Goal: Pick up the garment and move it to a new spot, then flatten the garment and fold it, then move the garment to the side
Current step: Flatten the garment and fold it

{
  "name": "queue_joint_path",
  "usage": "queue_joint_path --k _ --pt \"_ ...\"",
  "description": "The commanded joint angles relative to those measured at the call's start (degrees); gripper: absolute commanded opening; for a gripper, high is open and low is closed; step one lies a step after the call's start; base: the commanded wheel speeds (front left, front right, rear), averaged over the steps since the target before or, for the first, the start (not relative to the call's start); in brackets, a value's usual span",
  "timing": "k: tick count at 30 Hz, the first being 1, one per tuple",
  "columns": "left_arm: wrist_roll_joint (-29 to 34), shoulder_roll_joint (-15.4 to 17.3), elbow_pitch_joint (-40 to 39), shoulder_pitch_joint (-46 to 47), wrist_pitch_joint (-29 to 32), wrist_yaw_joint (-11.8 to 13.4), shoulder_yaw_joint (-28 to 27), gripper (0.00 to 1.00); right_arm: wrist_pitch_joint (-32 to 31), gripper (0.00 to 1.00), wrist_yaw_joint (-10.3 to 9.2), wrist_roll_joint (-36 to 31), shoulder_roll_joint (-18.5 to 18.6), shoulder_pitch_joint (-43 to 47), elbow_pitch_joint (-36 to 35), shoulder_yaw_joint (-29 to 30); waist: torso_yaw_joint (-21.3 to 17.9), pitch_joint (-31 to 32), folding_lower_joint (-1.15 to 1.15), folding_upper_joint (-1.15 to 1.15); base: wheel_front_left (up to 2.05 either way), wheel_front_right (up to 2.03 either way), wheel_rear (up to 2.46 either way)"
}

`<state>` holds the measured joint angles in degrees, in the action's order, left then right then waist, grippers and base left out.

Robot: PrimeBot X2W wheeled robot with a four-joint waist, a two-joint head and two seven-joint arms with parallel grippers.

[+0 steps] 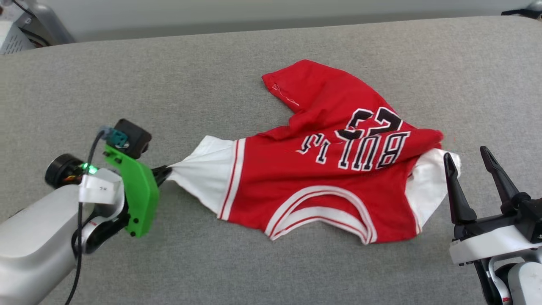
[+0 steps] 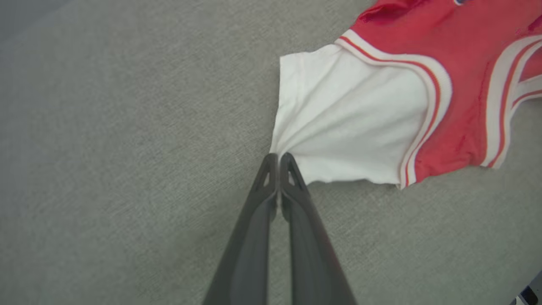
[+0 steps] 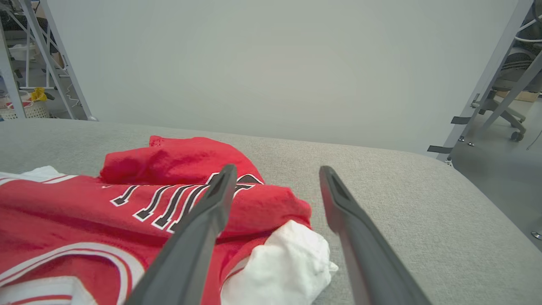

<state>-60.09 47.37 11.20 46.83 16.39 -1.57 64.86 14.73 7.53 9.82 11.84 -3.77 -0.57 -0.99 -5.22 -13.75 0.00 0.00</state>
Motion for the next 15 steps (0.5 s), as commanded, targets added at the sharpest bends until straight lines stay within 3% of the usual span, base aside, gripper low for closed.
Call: queue_joint_path --k 1,7,15 --pt "-1.4 1.1 0.3 -1.8 -0.7 0.9 -0.6 0.00 0.3 1.00 -0.04 0.1 0.4 0.5 0.1 0.2 1.0 0.9 0.00 0.00 0.00 0.00 0.00" --pt "-4.2 5.2 4.4 -6.2 -1.2 3.3 -1.2 0.00 0.3 1.00 -0.04 0.0 0.6 0.9 0.6 0.8 0.8 0.7 0.00 0.00 0.00 0.00 0.00" --pt "-8.7 2.9 13.7 -11.0 -3.6 3.4 -1.8 0.00 0.3 1.00 -0.04 0.0 0.8 1.4 2.3 1.2 0.1 0.1 0.00 0.00 0.00 0.00 0.00"
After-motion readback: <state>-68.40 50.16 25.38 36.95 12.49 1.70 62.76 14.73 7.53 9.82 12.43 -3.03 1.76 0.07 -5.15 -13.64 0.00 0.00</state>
